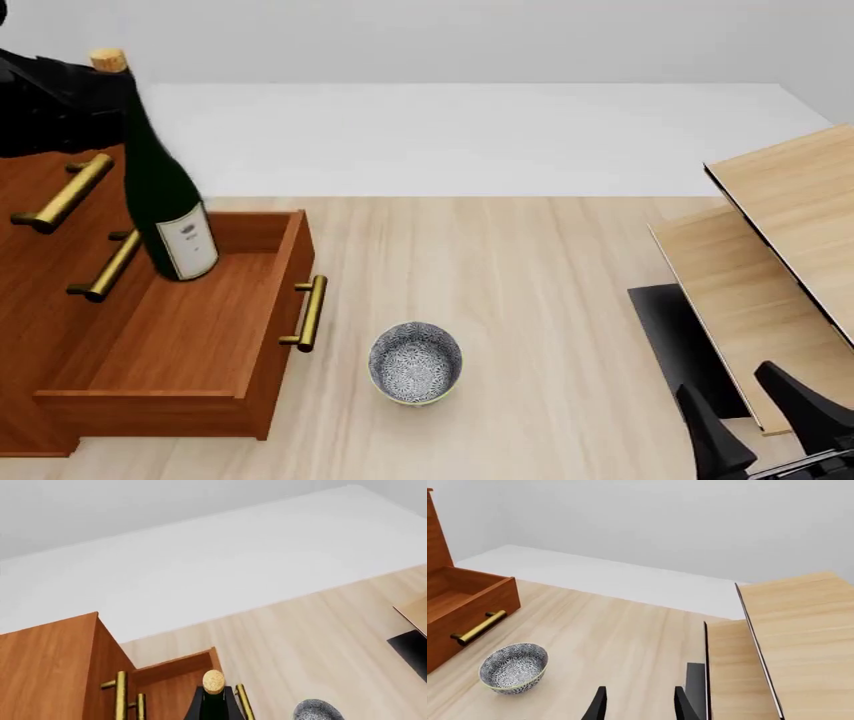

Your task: Put the wine bottle in the bottom drawer of the cabinet.

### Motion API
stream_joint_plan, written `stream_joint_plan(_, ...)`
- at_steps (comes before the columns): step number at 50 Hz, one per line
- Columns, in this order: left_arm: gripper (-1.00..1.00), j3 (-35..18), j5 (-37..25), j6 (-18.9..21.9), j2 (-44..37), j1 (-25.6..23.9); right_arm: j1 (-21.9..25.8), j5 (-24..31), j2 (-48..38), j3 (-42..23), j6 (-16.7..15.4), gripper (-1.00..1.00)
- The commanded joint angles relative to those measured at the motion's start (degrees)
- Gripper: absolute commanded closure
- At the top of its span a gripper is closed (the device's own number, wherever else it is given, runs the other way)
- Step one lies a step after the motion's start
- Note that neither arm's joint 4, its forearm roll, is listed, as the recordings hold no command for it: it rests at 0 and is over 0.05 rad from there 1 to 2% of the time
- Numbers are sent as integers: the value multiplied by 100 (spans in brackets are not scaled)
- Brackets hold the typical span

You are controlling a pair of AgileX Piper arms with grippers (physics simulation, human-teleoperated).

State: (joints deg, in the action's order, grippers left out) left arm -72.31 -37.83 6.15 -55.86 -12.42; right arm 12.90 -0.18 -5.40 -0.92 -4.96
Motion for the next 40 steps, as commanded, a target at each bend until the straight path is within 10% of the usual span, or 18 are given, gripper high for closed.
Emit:
stream_joint_plan(1, 100, 50, -131, 68, 21, 121, 27, 18, 6, -3, 10, -100)
stream_joint_plan(40, 100, 473, -248, -268, -297, 430, 21, 34, 4, 19, 2, -100)
